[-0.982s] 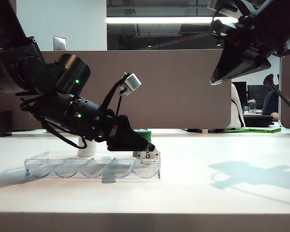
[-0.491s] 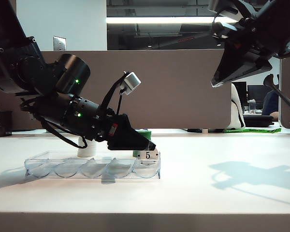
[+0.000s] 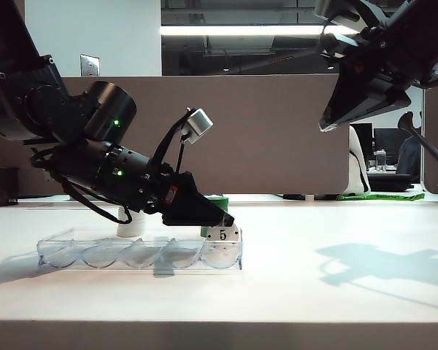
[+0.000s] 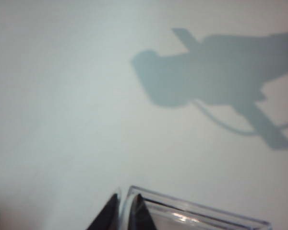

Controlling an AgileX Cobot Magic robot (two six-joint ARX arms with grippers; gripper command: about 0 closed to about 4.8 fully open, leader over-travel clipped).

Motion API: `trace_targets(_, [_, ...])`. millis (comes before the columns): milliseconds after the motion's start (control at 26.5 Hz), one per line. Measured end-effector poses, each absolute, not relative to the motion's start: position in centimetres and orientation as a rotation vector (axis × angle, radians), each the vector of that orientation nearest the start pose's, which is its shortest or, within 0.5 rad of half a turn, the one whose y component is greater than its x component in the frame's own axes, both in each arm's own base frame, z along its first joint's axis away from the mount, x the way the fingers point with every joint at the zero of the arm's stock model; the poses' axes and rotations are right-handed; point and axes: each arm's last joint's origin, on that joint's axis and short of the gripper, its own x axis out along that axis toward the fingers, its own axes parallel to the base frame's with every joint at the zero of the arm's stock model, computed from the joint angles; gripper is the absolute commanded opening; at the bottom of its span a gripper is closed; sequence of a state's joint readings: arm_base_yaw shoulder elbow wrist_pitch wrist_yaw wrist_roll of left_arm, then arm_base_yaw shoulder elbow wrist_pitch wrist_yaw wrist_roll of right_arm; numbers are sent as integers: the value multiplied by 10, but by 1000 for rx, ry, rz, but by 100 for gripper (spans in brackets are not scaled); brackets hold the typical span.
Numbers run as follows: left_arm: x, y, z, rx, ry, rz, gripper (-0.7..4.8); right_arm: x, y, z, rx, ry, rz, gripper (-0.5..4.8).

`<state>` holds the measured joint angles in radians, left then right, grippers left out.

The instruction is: Pick up the chip in the box and place it on the pile of chips with the same color.

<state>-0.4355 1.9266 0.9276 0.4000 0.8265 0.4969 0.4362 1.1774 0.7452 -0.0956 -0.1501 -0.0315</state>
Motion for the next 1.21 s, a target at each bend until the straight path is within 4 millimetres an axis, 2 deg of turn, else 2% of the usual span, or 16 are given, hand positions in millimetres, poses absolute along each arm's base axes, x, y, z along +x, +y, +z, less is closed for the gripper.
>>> trace_targets(227, [324,-174,128,290,309,-1344,46,225,109,251,-106,521,581,-6])
trace_targets(378, [324,-174,128,279,311,-1354,-6,225,109,251,-106,521,581,-6])
trace_targets(906, [323,-175,130,232,323,-1374,-6,225,109,251,-106,520,581,-6])
trace_targets(1020, [322,-175,139,221,296,-1389,-6,225,109,251,-106,521,581,-6])
trace_targets(1058, [321,-175,152,217,251,-1393,-6,225,109,251,-106,520,581,-6])
trace_targets(1209, [318,-173,178,184,202,-1380,-6,225,109,251,-106,520,581,-6])
